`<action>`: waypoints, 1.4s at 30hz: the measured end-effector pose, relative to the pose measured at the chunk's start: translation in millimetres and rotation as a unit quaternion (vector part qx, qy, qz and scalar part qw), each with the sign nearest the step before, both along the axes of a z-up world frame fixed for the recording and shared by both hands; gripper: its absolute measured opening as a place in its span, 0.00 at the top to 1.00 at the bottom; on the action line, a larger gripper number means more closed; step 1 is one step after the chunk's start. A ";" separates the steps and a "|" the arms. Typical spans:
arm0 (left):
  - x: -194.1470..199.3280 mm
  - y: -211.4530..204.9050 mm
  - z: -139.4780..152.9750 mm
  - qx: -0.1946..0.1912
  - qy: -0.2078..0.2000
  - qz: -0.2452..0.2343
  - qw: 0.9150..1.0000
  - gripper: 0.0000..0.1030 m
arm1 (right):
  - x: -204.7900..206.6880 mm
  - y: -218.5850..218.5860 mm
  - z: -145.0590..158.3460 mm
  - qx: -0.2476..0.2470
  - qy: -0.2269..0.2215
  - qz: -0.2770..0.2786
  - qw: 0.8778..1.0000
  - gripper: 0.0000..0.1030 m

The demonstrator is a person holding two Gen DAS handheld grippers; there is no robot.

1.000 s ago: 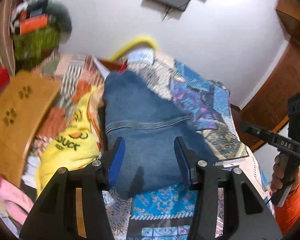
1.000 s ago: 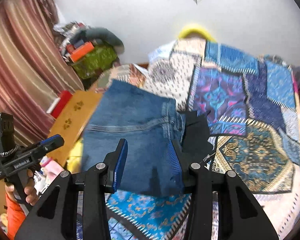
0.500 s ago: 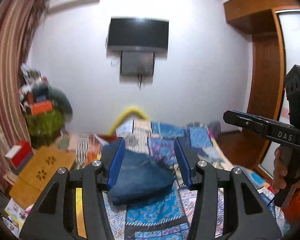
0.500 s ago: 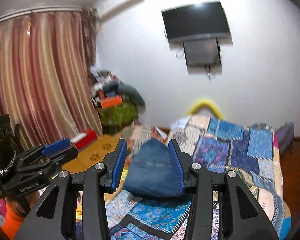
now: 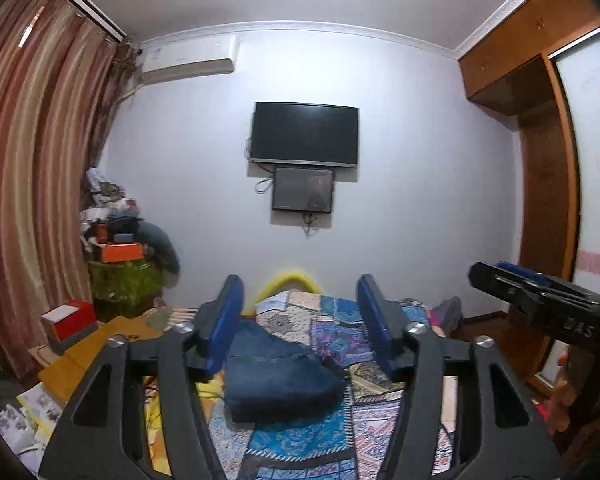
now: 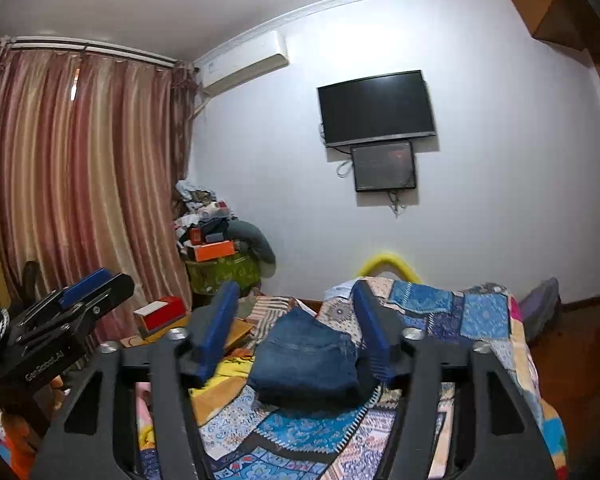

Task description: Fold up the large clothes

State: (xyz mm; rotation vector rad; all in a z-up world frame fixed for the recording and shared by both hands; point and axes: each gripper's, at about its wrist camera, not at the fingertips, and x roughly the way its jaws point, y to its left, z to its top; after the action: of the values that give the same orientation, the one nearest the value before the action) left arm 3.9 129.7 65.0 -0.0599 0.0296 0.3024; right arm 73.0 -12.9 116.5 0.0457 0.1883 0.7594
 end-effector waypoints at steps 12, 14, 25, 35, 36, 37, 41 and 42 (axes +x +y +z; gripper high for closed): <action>-2.5 -4.1 -16.1 0.002 0.011 0.032 0.999 0.02 | -15.2 -1.8 -1.1 -0.015 -0.018 -0.027 0.999 0.00; -5.7 -4.3 -18.0 0.001 0.012 0.030 0.999 0.01 | -15.8 -3.1 -4.7 -0.018 -0.017 -0.030 0.999 0.00; -2.5 -7.9 -24.9 -0.006 0.024 0.029 0.999 0.01 | -16.7 -10.5 -13.3 -0.025 -0.003 -0.030 0.999 0.00; 1.9 -7.8 -27.0 -0.010 0.033 0.029 0.999 0.01 | -11.2 -9.2 -14.0 -0.035 0.011 -0.030 0.999 0.00; 2.4 -8.0 -27.0 -0.010 0.034 0.030 0.999 0.01 | -10.8 -9.3 -13.9 -0.036 0.012 -0.029 0.999 0.00; 2.5 -8.0 -27.4 -0.010 0.034 0.030 0.999 0.01 | -11.0 -9.5 -14.0 -0.036 0.013 -0.029 0.999 0.00; 5.0 -7.1 -27.4 -0.011 0.037 0.028 0.999 0.01 | -10.7 -9.8 -14.7 -0.036 0.016 -0.030 0.999 0.00; 5.9 -7.2 -27.3 -0.011 0.039 0.028 0.999 0.01 | -10.3 -9.9 -14.2 -0.037 0.016 -0.030 0.999 0.00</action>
State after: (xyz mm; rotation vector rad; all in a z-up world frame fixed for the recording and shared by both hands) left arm 9.9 122.5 37.7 -0.0719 0.1084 0.3610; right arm 62.7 -22.8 102.3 -0.0064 0.2440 0.6915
